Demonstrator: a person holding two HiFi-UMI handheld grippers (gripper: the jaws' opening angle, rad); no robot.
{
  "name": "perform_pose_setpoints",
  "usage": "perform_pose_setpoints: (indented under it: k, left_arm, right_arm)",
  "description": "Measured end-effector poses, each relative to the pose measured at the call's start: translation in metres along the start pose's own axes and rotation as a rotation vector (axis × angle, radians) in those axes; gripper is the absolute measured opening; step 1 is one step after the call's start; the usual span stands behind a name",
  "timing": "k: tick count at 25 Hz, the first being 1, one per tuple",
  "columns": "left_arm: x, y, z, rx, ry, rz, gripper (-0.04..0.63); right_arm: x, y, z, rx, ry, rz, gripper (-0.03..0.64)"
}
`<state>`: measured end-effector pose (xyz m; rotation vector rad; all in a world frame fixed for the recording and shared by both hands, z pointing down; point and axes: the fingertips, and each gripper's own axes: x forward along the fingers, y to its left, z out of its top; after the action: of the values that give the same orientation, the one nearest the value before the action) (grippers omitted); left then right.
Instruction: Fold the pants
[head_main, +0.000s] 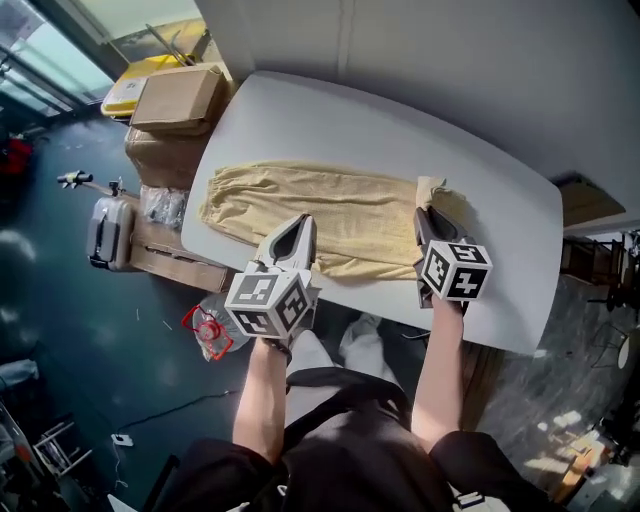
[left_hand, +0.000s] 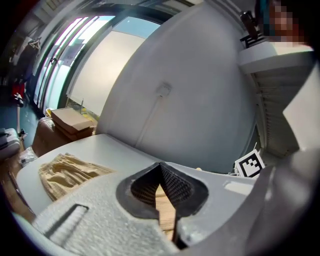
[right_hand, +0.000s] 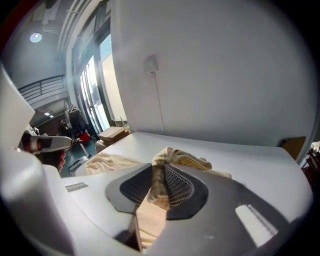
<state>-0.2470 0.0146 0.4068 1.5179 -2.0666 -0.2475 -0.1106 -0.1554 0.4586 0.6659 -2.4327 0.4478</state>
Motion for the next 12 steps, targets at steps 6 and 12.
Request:
perform_pose_setpoints:
  k: [6, 12]
  left_arm:
    - [-0.04, 0.06, -0.006, -0.044, -0.006, 0.094, 0.005]
    - [-0.053, 0.08, -0.014, -0.076, -0.009, 0.108, 0.005]
  right_arm:
    - [0.066, 0.106, -0.073, -0.171, 0.226, 0.133, 0.111]
    - [0.071, 0.155, -0.107, -0.179, 0.279, 0.243, 0.158]
